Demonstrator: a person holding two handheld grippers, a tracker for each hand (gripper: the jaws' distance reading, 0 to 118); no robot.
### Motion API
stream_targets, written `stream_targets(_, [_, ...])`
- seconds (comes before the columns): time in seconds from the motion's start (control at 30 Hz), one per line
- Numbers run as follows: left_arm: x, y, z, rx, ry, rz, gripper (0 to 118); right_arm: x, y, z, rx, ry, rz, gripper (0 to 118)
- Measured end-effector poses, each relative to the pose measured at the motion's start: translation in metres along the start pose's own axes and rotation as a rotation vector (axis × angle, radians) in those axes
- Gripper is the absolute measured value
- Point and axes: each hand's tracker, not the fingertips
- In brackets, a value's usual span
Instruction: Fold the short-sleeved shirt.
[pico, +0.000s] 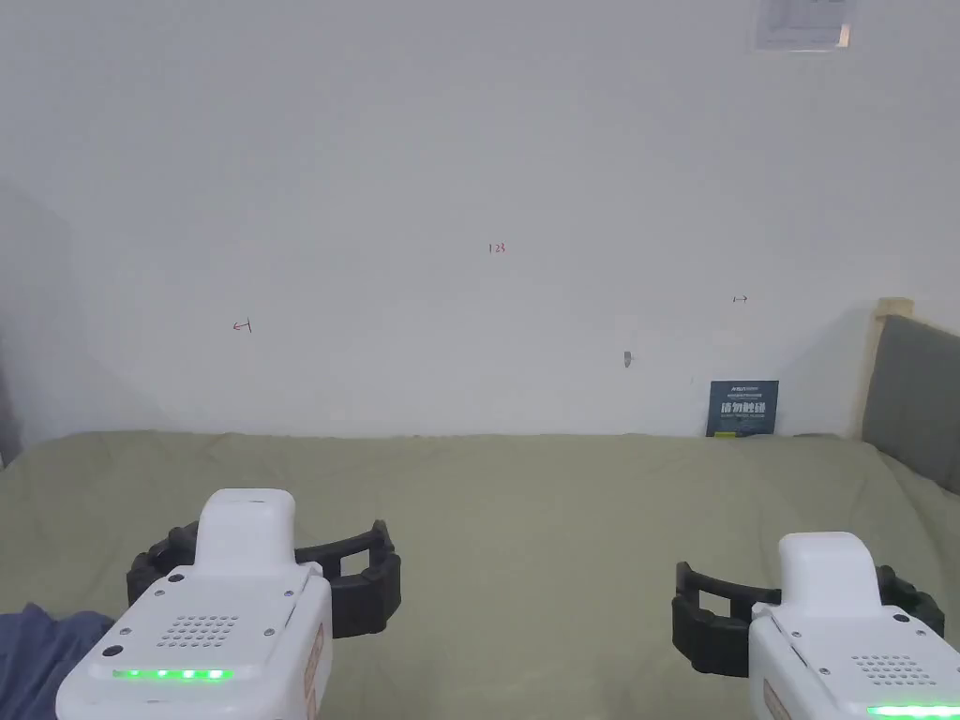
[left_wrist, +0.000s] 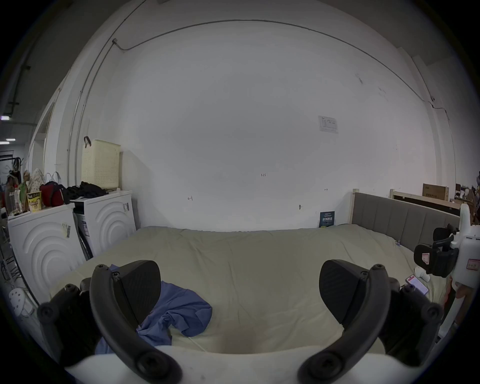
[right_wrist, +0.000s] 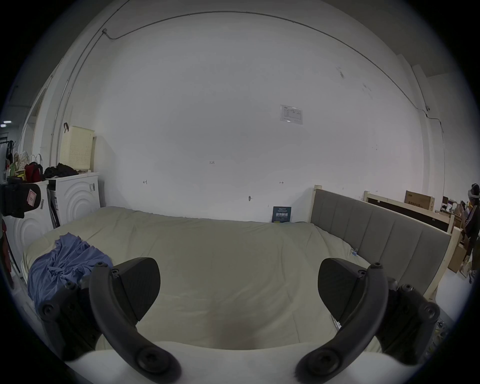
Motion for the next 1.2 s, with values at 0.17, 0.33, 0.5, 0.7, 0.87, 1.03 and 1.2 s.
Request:
stream_targets(0.17, [-0.002, 0.000, -0.001, -0.006, 0.015, 0.008, 115, 0.000, 0.001, 0.001, -0.011, 0.006, 0.002, 118])
stream_targets(0.33, [-0.006, -0.003, -0.004, -0.043, -0.015, 0.009, 4, -0.001, 0.002, 0.001, -0.028, -0.025, -0.006, 11])
stream_targets(0.5, [-0.002, -0.009, -0.004, -0.052, -0.055, -0.013, 2, 0.004, -0.007, 0.003, -0.032, -0.027, -0.025, 0])
stream_targets(0.7, [-0.008, -0.011, -0.004, -0.061, -0.049, 0.015, 2, 0.004, -0.008, 0.003, -0.048, -0.034, -0.020, 0])
stream_targets(0.87, [-0.040, -0.015, 0.006, -0.073, 0.033, 0.026, 2, -0.024, -0.006, -0.009, -0.065, 0.035, -0.014, 0])
stream_targets(1.03, [-0.108, -0.015, 0.033, -0.080, 0.209, 0.065, 2, -0.097, -0.001, -0.022, -0.052, 0.209, 0.018, 0])
stream_targets(1.2, [-0.181, -0.021, 0.073, -0.109, 0.394, 0.104, 2, -0.178, 0.002, -0.028, -0.050, 0.398, 0.013, 0])
